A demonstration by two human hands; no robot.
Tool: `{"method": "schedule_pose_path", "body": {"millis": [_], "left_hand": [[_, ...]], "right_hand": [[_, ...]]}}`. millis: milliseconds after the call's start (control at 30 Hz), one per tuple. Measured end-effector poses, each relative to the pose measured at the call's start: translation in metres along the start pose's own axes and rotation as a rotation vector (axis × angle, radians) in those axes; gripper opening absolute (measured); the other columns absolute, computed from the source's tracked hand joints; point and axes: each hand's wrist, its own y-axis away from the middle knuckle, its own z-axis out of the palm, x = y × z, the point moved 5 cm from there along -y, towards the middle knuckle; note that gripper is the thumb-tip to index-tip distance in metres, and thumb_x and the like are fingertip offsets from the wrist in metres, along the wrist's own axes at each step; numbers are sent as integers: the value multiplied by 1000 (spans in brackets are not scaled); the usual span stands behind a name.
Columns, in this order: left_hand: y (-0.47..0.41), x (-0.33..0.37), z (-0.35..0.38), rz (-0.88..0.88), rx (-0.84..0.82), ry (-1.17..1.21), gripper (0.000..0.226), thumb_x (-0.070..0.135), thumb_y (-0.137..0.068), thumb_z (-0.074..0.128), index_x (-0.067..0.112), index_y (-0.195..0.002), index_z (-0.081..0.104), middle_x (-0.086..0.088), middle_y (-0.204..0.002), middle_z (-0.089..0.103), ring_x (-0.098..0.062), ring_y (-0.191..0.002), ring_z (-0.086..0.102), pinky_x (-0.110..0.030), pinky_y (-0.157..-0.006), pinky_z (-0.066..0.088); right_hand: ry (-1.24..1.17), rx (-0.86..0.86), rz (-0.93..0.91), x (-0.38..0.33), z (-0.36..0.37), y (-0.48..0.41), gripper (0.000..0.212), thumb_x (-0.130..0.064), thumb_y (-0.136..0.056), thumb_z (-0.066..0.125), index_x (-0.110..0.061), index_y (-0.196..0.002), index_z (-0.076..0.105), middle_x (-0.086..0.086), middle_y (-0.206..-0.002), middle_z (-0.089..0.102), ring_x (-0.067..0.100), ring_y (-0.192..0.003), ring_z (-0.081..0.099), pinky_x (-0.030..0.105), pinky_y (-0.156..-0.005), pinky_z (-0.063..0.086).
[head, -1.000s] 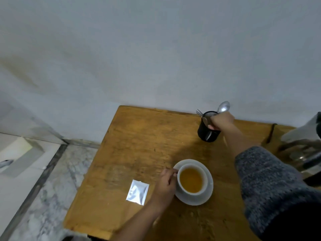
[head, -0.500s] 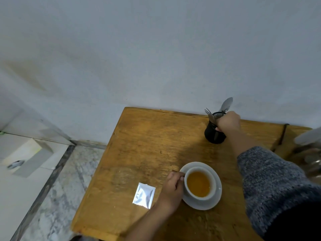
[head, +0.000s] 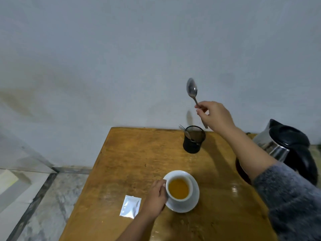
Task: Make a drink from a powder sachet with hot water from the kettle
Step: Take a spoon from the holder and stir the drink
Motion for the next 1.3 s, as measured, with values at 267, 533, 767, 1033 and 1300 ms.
{"method": "schedule_pose_path", "body": {"millis": [267,533,767,1033,1300], "left_hand": [[1,7,-1,15,10,-46,31,24,-97,38,22,-120,58,-4,-124,57,-15,-110,53,-28,-96,41],[-4,1,0,-32,8,-41,32,22,-97,35,17,-118,59,-6,-122,58,-18,-107,53,-29,-94,42],[-8,-5,1,3,1,-47,30,24,-97,36,18,-113,61,-7,-114,61,-19,-103,55,-33,-91,45],[-12,-8,0,17,-43,-15,26,21,-96,37,18,-101,62,-10,-107,61,-24,-100,56,-34,-87,44],[-14,-10,-1,8,-84,-5,28,22,-97,35,16,-106,61,-11,-111,60,-22,-99,54,-32,-85,43]], "right_hand": [[-45,-416,210,2,-20,45,21,-11,-89,51,-7,-92,71,4,-79,62,18,-72,53,23,-58,39],[184,-863,245,7,41,120,16,-9,-80,54,-5,-72,66,6,-62,51,20,-63,46,28,-55,34],[206,-734,141,-1,74,136,25,-5,-84,55,-16,-62,58,11,-87,60,31,-79,68,38,-65,54],[-279,-505,415,11,86,137,10,-3,-81,68,-7,-73,70,13,-83,75,21,-82,73,36,-80,60],[-161,-568,98,-13,88,134,15,-14,-91,58,-10,-100,70,7,-98,71,14,-85,65,24,-74,52]]}}
